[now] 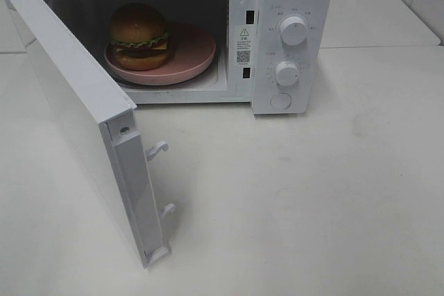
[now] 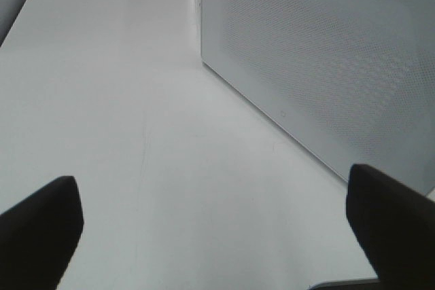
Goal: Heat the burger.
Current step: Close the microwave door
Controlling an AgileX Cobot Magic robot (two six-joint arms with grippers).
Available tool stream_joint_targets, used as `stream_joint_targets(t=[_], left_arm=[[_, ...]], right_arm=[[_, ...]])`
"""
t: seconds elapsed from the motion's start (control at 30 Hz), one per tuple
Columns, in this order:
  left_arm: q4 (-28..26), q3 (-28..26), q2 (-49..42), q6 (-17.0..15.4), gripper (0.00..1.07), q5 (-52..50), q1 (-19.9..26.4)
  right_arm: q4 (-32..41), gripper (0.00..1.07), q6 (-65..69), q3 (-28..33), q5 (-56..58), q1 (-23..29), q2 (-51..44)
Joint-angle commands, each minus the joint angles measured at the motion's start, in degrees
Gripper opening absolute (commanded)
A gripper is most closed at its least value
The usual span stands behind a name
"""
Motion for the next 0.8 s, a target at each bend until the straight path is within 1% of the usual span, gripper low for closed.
stream_joint_targets(t=[0.03,0.13,0.2,0.23,0.27,0.3,0.33,0.37,0.4,0.43,0.47,0.5,0.57,0.6,0.63,0.67,0.7,0.77,0.8], left_arm=[[-0.46,0.00,-0.23,-0.34,0.98,-1.20,0.00],[0.00,-0.63,0.00,-0.34,0.95,-1.95,0.00],[0.52,-1.60,2.69,-0.11,0.85,-4.41,0.00],[0.52,-1.60,2.69,-0.11,0.85,-4.41,0.00],[0.46,-1.60,3.72,0.17,0.81,-5.50,0.00],[0.46,-1.60,3.72,0.17,0.81,-5.50,0.00],[0.46,-1.60,5.96,0.17,0.71,-7.51,0.00],[0.46,-1.60,7.28,0.11,0.67,-8.37,0.00],[0.46,-1.60,7.28,0.11,0.67,-8.37,0.00],[0.46,-1.60,10.20,0.11,0.53,-10.14,0.00],[0.46,-1.60,11.34,0.11,0.47,-11.00,0.00],[0.46,-1.60,11.34,0.11,0.47,-11.00,0.00],[0.80,-1.60,16.96,0.06,0.13,-14.67,0.00],[0.80,-1.60,16.96,0.06,0.13,-14.67,0.00],[0.80,-1.60,18.33,0.06,0.05,-15.53,0.00],[0.80,-1.60,18.33,0.06,0.05,-15.53,0.00],[1.20,-1.49,20.97,0.34,0.00,-18.33,0.00],[1.32,-1.32,21.89,0.46,0.00,-20.00,0.00],[1.49,-0.40,23.84,2.35,0.00,-25.10,0.00]], right_arm=[[0.17,0.75,-0.63,0.29,-0.17,-0.29,-1.72],[0.17,0.75,-0.63,0.29,-0.17,-0.29,-1.72],[0.17,0.75,-0.63,0.29,-0.17,-0.29,-1.72],[0.17,0.75,-0.63,0.29,-0.17,-0.29,-1.72],[0.17,0.75,-0.63,0.29,-0.17,-0.29,-1.72],[0.17,0.75,-0.63,0.29,-0.17,-0.29,-1.72],[0.17,0.75,-0.63,0.29,-0.17,-0.29,-1.72],[0.17,0.75,-0.63,0.29,-0.17,-0.29,-1.72],[0.17,0.75,-0.63,0.29,-0.17,-0.29,-1.72],[0.17,0.75,-0.63,0.29,-0.17,-0.29,-1.72],[0.17,0.75,-0.63,0.29,-0.17,-0.29,-1.72],[0.17,0.75,-0.63,0.29,-0.17,-0.29,-1.72],[0.17,0.75,-0.63,0.29,-0.17,-0.29,-1.72],[0.17,0.75,-0.63,0.29,-0.17,-0.29,-1.72],[0.17,0.75,-0.63,0.29,-0.17,-0.29,-1.72],[0.17,0.75,-0.63,0.29,-0.17,-0.29,-1.72],[0.17,0.75,-0.63,0.29,-0.17,-0.29,-1.72],[0.17,0.75,-0.63,0.29,-0.17,-0.29,-1.72],[0.17,0.75,-0.63,0.29,-0.17,-0.29,-1.72]])
